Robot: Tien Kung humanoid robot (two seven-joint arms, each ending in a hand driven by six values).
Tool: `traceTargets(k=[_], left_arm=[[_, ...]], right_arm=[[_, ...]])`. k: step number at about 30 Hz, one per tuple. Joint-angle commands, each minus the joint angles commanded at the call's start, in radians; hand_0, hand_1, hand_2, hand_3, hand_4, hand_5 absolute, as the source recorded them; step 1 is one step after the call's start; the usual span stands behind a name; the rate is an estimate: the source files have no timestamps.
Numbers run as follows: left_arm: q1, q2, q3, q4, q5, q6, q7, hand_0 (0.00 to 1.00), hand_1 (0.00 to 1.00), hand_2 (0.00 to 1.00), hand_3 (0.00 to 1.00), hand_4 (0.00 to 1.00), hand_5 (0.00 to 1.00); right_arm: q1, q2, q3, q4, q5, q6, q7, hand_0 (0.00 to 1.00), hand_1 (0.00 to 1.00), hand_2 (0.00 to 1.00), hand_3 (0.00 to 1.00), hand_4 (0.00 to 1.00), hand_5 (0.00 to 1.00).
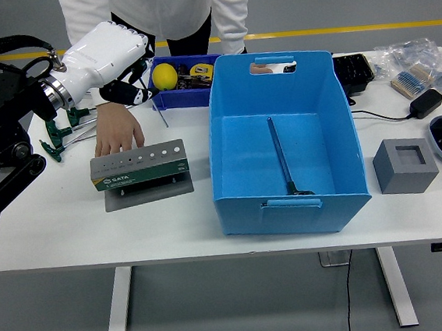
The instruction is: Lift tool from toolbox,place it in box,lift tool from toolbox,place it in box
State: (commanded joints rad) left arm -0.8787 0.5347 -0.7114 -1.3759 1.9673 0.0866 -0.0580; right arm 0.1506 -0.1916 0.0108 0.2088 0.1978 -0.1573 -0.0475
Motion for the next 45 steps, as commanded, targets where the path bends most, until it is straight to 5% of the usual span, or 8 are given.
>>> traceTargets(k=[6, 13, 14, 19, 20, 26, 43, 45], left_arm=[[0.024, -0.085, -0.028, -0.082, -0.060, 0.006, 0.022, 0.149, 0.002, 0.030, 0.048, 0.789, 0.205], [0.049, -0.204, 0.027, -0.018, -0.075, -0.043, 0.072, 0.170, 0.015, 0.057, 0.091, 0.795, 0.204], [0.045, -0.217, 0.051, 0.004, -0.067, -0.072, 0.082, 0.369, 0.356, 0.438, 0.532, 0.912, 0.437], [0.041, -0.260, 0.132, 0.074, -0.085, -0.165, 0.099, 0.369, 0.356, 0.438, 0.532, 0.912, 0.437], [0.041, -0.269, 0.143, 0.081, -0.094, -0.188, 0.104, 0.463, 0.562, 0.640, 0.655, 0.953, 0.520], [0.036, -0.295, 0.168, 0.100, -0.126, -0.251, 0.115, 0.510, 0.631, 0.714, 0.698, 0.946, 0.537], [0.055, -0.289, 0.118, 0.091, -0.181, -0.221, 0.085, 0.570, 0.709, 0.851, 0.824, 0.937, 0.540], [0.060, -0.288, 0.114, 0.091, -0.191, -0.211, 0.080, 0.727, 0.838, 0.976, 0.933, 0.940, 0.542]], right_arm=[[0.003, -0.002, -0.001, 0.001, 0.001, 0.001, 0.000, 0.737, 0.733, 0.773, 0.605, 0.848, 0.743], [0.008, -0.003, -0.001, 0.001, 0.005, 0.000, 0.002, 0.738, 0.733, 0.773, 0.606, 0.848, 0.743], [0.009, -0.003, -0.001, 0.002, 0.003, 0.000, 0.002, 0.738, 0.733, 0.774, 0.606, 0.848, 0.743], [0.013, -0.005, -0.001, 0.002, 0.001, 0.000, 0.003, 0.738, 0.733, 0.774, 0.606, 0.848, 0.743], [0.013, -0.006, -0.001, 0.002, 0.000, 0.000, 0.003, 0.738, 0.733, 0.774, 0.605, 0.848, 0.742], [0.014, -0.007, -0.001, 0.003, -0.001, -0.002, 0.003, 0.739, 0.732, 0.773, 0.604, 0.847, 0.740], [0.010, -0.005, 0.000, 0.002, 0.000, -0.003, 0.001, 0.738, 0.732, 0.773, 0.602, 0.848, 0.740], [0.010, -0.005, 0.000, 0.002, 0.000, -0.003, 0.000, 0.736, 0.732, 0.772, 0.601, 0.847, 0.739]])
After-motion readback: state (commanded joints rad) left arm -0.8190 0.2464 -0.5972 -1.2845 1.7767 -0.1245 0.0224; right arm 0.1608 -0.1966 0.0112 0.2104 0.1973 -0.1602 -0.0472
